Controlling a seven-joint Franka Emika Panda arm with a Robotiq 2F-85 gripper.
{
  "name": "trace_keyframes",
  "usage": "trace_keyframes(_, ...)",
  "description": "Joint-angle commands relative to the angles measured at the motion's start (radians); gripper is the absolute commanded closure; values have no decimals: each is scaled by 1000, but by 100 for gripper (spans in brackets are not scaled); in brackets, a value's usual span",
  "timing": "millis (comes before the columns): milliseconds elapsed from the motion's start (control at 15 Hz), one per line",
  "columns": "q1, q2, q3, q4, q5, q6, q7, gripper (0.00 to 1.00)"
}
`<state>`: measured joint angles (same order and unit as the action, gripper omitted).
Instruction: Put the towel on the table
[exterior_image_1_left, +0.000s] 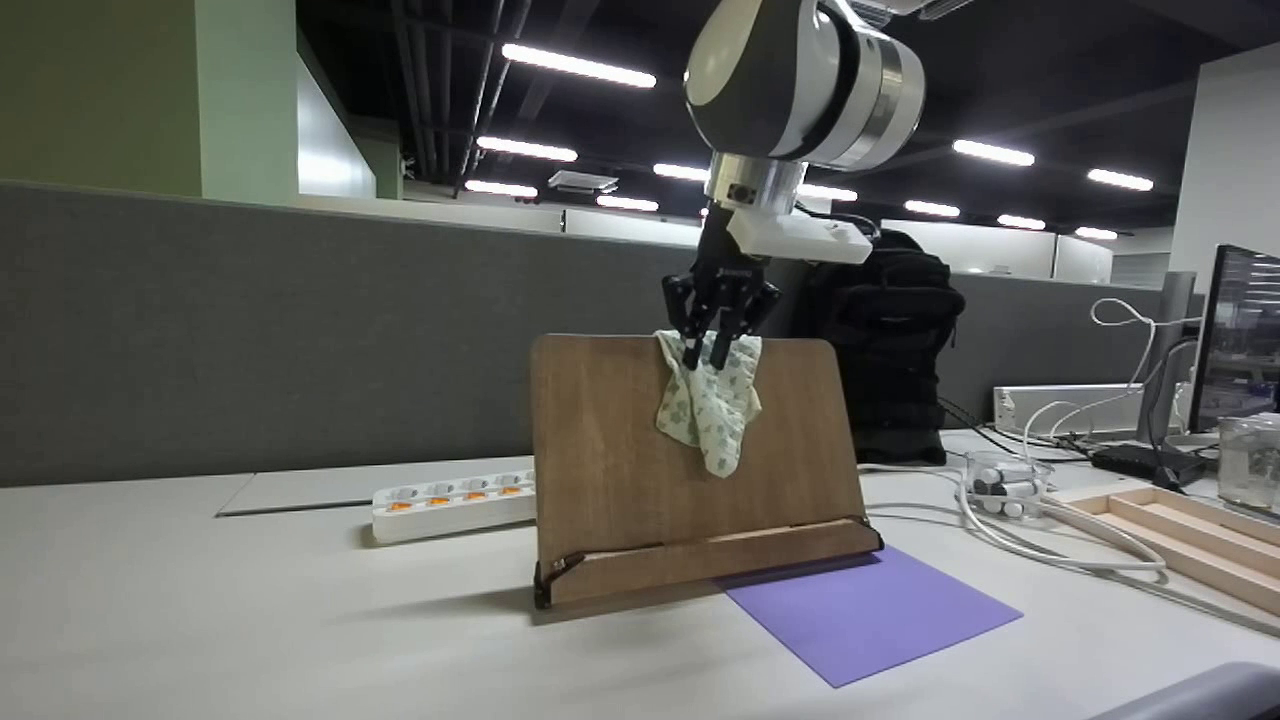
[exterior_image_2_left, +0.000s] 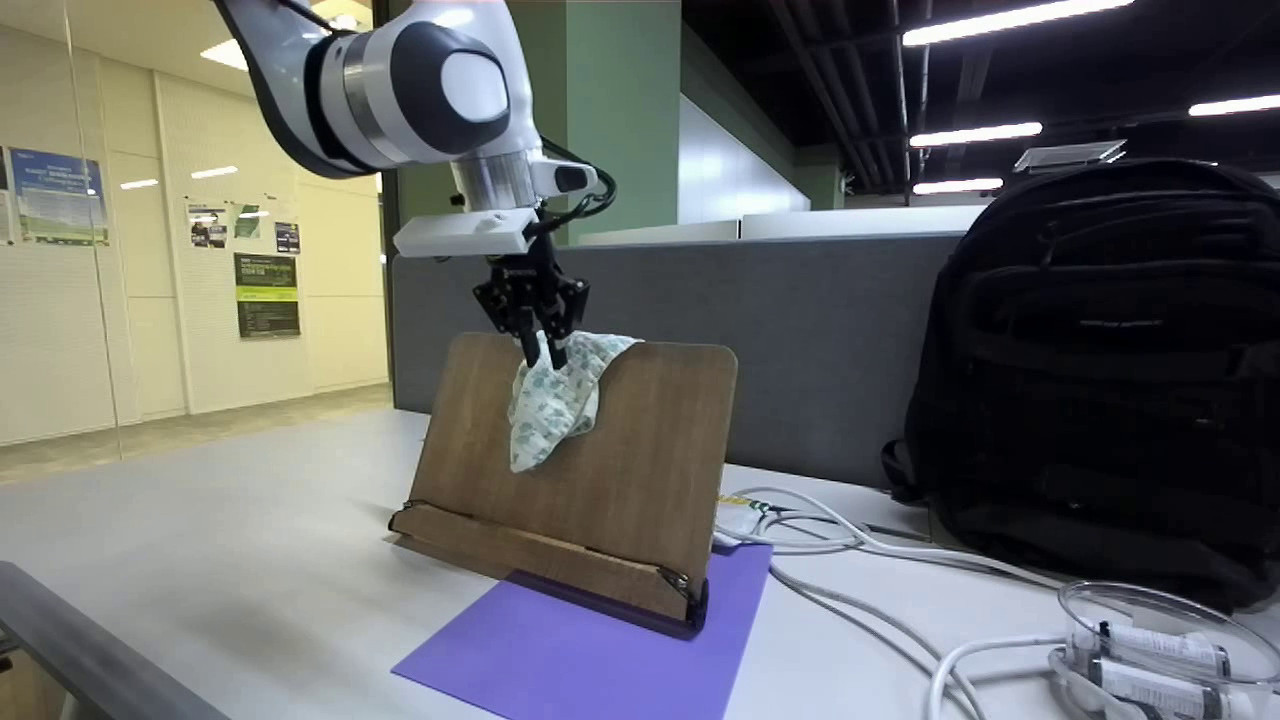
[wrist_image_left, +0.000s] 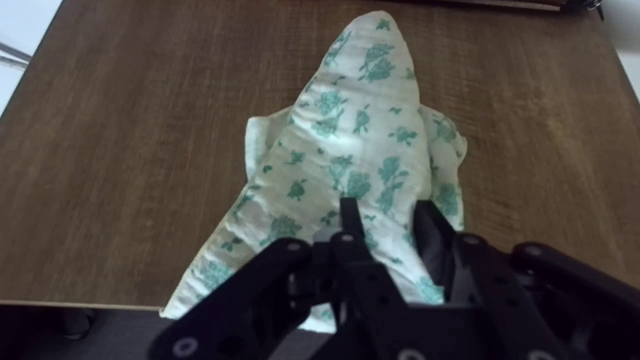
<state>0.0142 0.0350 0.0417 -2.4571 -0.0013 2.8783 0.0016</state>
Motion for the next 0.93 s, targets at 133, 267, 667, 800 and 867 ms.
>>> trace_keyframes(133, 9, -9, -2, 12, 7, -34, 22, 100)
trace_keyframes(267, 11, -16, 0, 9, 15, -62, 18, 100)
trace_keyframes(667, 30, -96, 19, -34, 81, -416, -40, 100)
trace_keyframes(800, 40, -127, 24, -53, 71, -517, -34, 100)
trace_keyframes(867, 44, -142, 26, -66, 59, -539, -26, 100)
